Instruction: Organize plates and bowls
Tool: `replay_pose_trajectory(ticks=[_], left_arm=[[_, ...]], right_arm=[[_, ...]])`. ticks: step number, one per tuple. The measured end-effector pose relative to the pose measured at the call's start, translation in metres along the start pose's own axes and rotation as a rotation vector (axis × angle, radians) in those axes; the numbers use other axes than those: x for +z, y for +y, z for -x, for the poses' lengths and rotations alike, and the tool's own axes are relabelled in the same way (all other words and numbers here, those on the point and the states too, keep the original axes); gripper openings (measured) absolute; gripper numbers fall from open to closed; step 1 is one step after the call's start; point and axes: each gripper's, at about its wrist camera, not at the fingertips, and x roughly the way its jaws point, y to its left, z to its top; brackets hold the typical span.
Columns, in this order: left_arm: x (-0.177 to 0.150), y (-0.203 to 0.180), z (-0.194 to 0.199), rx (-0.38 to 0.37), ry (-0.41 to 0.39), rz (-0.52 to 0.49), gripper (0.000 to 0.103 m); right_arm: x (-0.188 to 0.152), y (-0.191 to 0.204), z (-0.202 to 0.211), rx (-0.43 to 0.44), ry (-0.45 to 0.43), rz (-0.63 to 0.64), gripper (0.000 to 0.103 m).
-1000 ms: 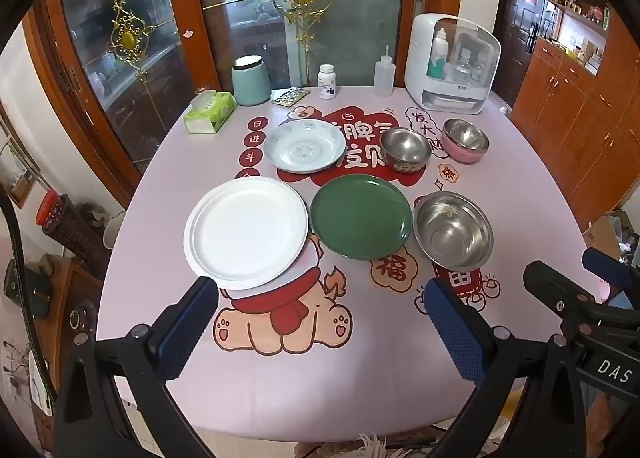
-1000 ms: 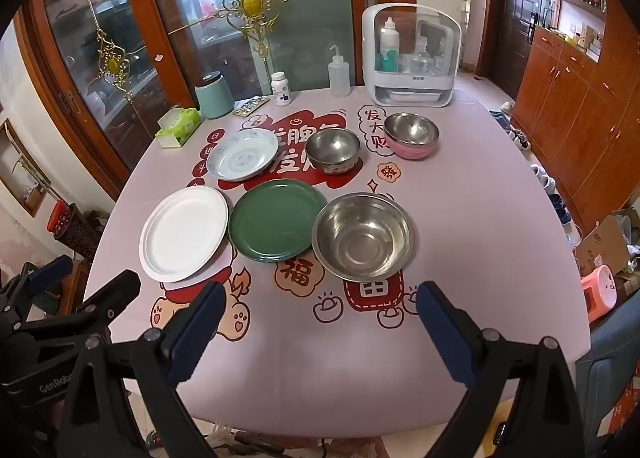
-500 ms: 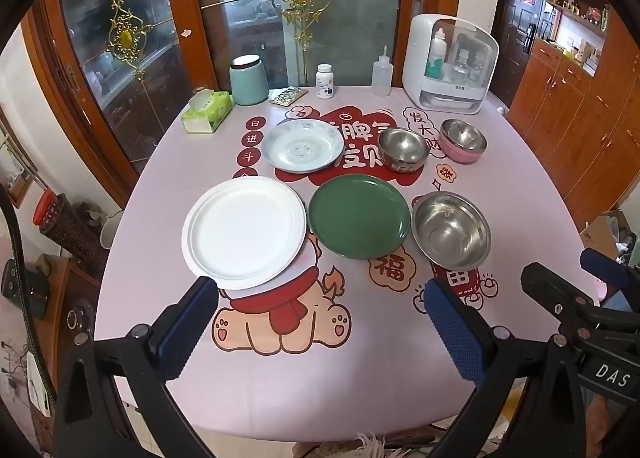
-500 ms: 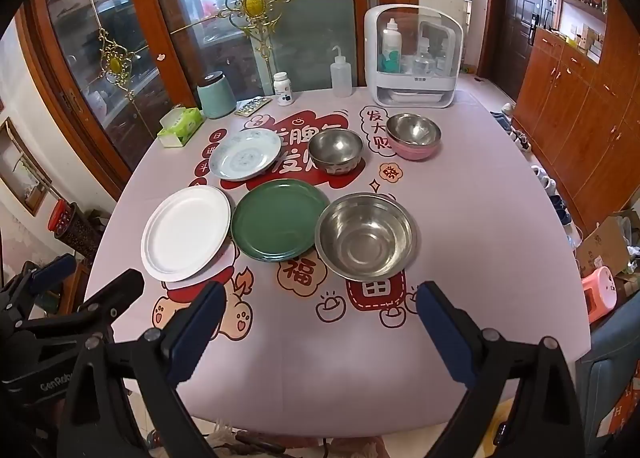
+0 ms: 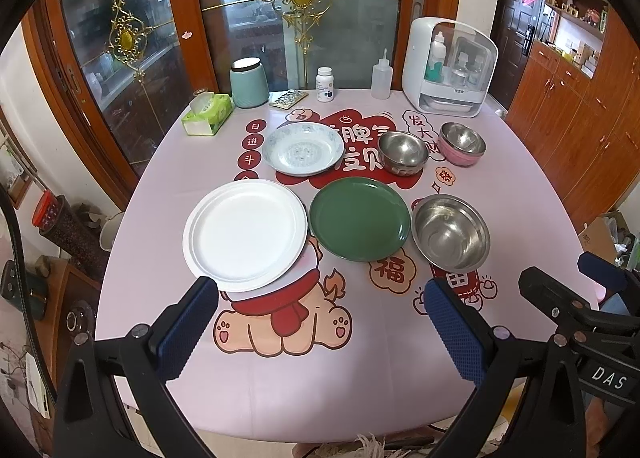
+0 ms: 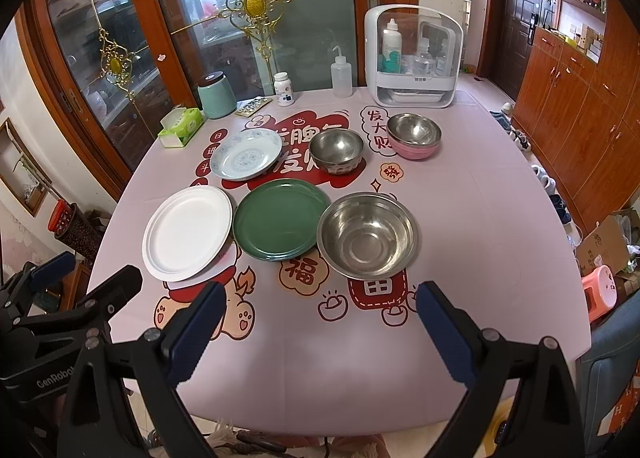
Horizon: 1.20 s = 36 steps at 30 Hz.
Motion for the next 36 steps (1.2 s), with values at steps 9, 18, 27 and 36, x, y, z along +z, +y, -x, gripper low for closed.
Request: replay_pose_trajectory(ticks=[9,18,27,36], left_arm=[[-0.0027,0.0037,-0.002,-0.004,0.003,-0.004,0.102],[-0.0046,0.0042,-0.0034,-0.002,0.002,-0.008,0.102],[-0.004,0.0036,-0.0035,-0.002,0.004,-0.008,0.102],[-0.0039,0.0032,-0.0036,-0.002,0.005,-0.008,0.102]], right_arm=[[0.0006,-0.0011,-0.0019,0.0,0.0,0.0,0.096],[-0.0008,0.0031,-0.002,0.002,0.0,-0.002,0.096],[-0.0022,0.0049,-0.0013,0.002,0.0,-0.002,0.096],[-0.0017,0.0033,-0.003,0.004,0.001,-0.004,0.096]])
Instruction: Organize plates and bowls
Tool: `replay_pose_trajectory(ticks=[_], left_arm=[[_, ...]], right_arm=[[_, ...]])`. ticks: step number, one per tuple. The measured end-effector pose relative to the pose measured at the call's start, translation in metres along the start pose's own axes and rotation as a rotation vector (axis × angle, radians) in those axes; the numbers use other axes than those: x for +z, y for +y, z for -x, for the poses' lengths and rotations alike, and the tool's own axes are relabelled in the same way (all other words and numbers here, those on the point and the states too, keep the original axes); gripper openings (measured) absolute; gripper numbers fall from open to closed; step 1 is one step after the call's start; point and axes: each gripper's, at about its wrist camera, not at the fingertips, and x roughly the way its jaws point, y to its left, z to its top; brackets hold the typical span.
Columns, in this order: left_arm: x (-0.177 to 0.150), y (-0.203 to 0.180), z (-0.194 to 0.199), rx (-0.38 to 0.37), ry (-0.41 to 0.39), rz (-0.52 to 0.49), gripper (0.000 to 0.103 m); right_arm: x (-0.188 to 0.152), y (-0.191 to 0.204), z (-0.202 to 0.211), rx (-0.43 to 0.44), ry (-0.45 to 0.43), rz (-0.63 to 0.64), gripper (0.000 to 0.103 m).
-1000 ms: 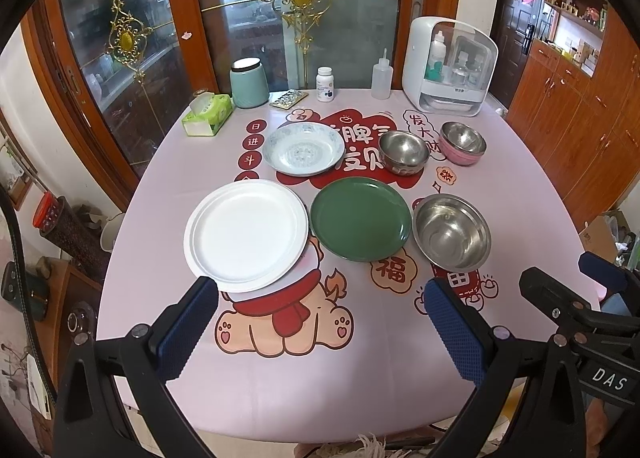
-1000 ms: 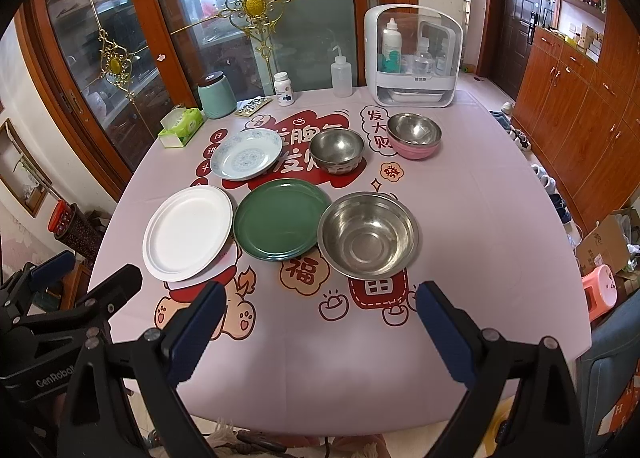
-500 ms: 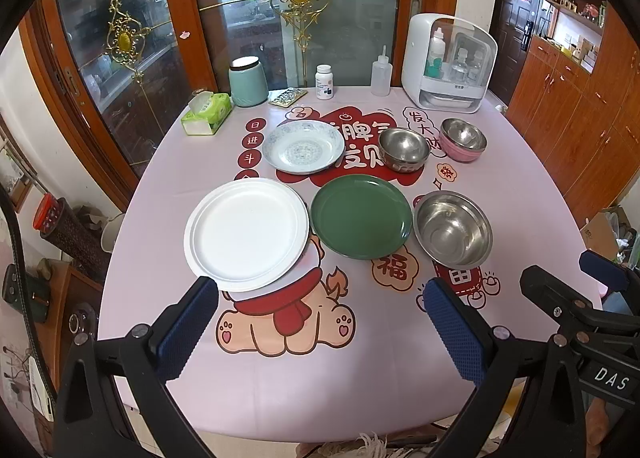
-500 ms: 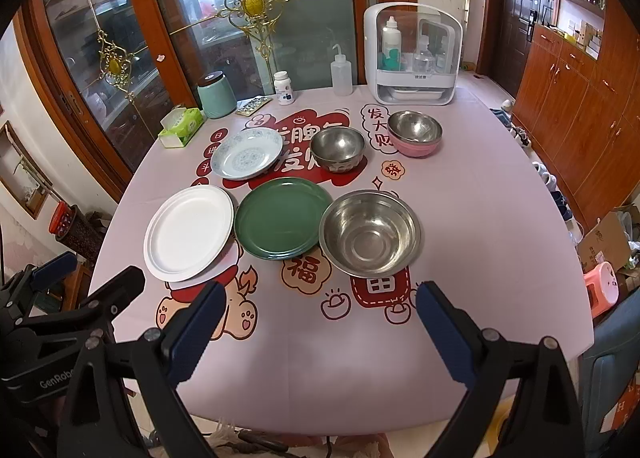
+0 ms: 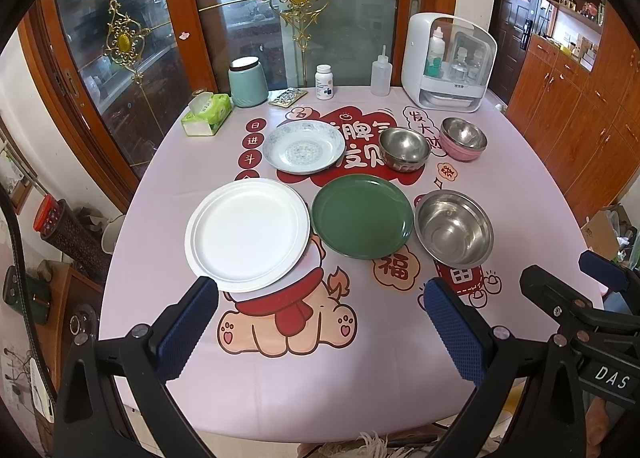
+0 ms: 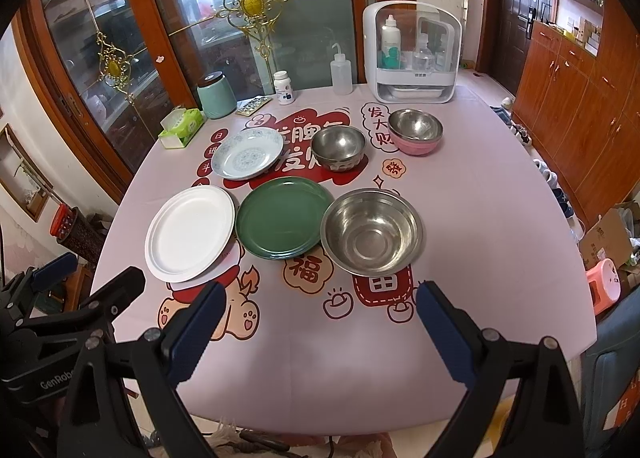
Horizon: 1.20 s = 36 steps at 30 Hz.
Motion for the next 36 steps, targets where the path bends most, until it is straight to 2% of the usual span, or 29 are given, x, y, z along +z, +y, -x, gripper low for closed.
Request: replay_pose_trajectory(ticks=[36], left_arm=[[0.0,0.009,-0.003,-0.009,-0.01,0.005,0.102]], right_arm=[[-0.001,0.004,-0.001,0.004,0.001,-0.001,0.096]])
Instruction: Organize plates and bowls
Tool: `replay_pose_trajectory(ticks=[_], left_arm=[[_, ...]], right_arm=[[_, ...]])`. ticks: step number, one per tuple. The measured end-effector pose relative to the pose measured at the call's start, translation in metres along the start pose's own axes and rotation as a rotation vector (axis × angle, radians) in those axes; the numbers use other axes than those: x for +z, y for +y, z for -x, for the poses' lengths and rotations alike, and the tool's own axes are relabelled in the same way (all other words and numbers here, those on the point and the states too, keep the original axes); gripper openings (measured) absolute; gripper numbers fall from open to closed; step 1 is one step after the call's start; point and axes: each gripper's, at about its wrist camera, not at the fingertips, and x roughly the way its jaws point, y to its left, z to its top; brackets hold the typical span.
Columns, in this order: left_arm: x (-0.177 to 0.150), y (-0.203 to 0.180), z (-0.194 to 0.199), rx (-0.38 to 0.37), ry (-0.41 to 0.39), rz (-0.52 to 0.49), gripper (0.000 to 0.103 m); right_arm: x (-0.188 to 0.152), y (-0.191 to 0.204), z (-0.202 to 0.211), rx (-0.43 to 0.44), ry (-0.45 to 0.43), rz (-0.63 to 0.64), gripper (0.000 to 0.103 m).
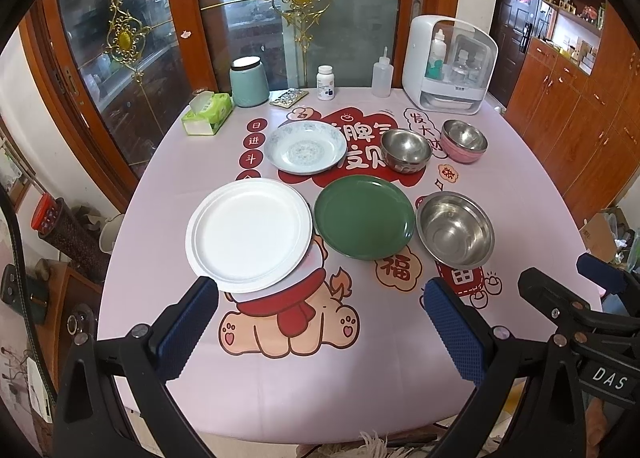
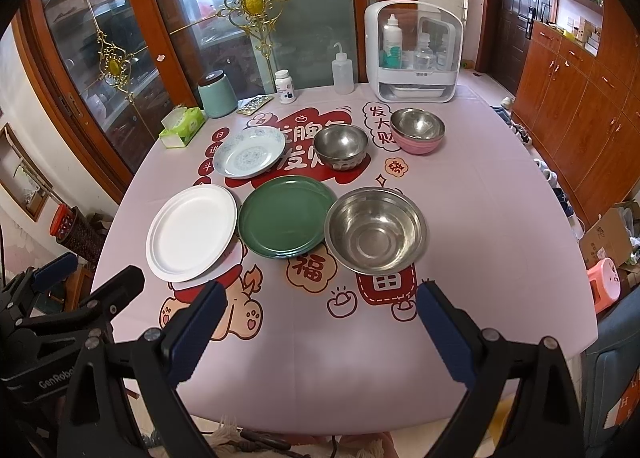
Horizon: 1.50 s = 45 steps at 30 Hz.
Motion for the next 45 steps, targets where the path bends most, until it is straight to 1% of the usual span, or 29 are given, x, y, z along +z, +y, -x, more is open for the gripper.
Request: replay_pose_trajectory(ticks=[6,11,19,22,25,28,30,32,34,37,42,45], left_arm=[[0.002,0.017,0.002,0.015,-0.028,0.022,0.102],[0.006,0.044,0.002,0.018,-0.041,0.058,0.102],[0.012,0.119,-0.003,0.06,-0.067,0.134,0.102],[0.01,0.156,-0.009,0.093,-0.072,0.174,0.102],[0.007,0.185,-0.02,0.133,-0.078,0.187,0.102],[0.006,0.209,-0.038,0.176,-0.058,0.175,0.102],[0.005,0.224,-0.052,0.197,-0.049,0.161,0.102],[0.006,0.231,-0.064,0.2,-0.046,0.135,0.102],[0.007,0.239,-0.082,0.177,-0.021,0.105,0.102],[0.012,0.25,-0.112,0.147,0.023,0.094,0.102],[0.024,0.266,-0.171,0.067,0.11,0.121,0.102],[0.032,0.267,-0.207,0.035,0.15,0.117,0.102]], right_arm=[[0.002,0.008,-0.004,-0.003,-0.008,-0.001,0.096],[0.004,0.024,-0.009,0.004,-0.016,0.004,0.096],[0.007,0.064,-0.025,0.02,-0.017,0.022,0.096],[0.007,0.08,-0.034,0.033,-0.009,0.025,0.096],[0.008,0.097,-0.049,0.057,0.01,0.032,0.096],[0.01,0.111,-0.068,0.082,0.042,0.042,0.096],[0.011,0.118,-0.087,0.102,0.079,0.045,0.095],[0.012,0.125,-0.104,0.123,0.108,0.049,0.088],[0.013,0.13,-0.125,0.132,0.142,0.045,0.086],[0.015,0.136,-0.153,0.178,0.185,0.03,0.085],[0.021,0.14,-0.199,0.254,0.264,-0.027,0.084],[0.023,0.142,-0.223,0.287,0.306,-0.063,0.082]])
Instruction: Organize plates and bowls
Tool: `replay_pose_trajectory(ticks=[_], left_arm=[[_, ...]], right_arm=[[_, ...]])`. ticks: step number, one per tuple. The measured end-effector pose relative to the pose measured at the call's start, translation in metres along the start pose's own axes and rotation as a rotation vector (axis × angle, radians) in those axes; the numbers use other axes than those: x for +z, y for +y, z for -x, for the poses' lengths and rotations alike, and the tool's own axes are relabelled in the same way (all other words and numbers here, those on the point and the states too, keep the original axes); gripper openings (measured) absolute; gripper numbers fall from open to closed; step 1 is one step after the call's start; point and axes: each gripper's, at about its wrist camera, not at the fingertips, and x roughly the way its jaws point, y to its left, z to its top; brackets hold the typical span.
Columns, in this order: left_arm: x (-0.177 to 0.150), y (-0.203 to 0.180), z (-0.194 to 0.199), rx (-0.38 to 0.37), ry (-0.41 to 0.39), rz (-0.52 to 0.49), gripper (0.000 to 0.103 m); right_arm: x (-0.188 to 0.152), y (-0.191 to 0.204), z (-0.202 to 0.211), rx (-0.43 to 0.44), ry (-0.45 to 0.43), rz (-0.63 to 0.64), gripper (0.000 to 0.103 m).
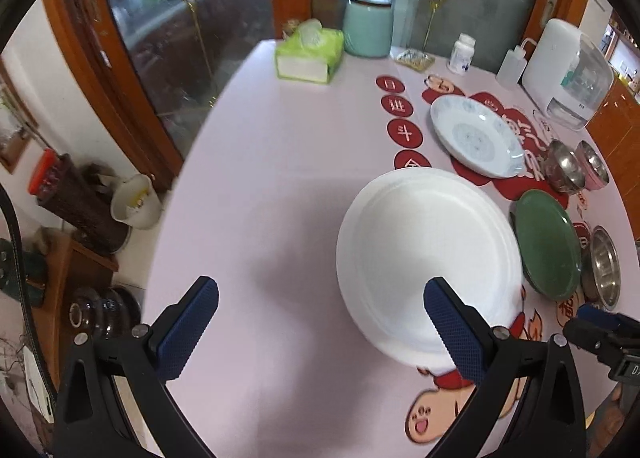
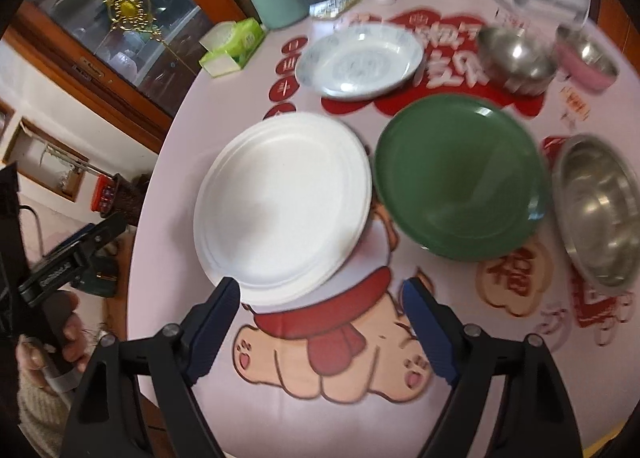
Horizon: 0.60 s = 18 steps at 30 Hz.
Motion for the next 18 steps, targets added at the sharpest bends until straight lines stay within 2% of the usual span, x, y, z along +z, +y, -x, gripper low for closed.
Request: replay_pose_trajectory(ticks=[4,10,13,18], left_arm=[[0.016,-0.005,-0.039,-0.007,0.069,-0.027,0.102],[0.038,-0.011,-0.091,-0.031,0.166,-0.065,0.101],[0.047,-0.013,-0.107,-0.042,0.2,-0.067,0.101],[0.056,-0.009,-0.124,-0.076,0.244,-0.059,0.098]], right_arm=[[0.013,-0.004,-0.028,0.042,0.065,-0.047,0.076],[0.027,-0.01,-0.05,0.074,0.114,-0.106,0.075],[0.03,-0.015,-0.057,0.083,0.132,-0.133,0.075],[0.032,-0.023,-0.068,0.097,0.167,-0.173,0.069]])
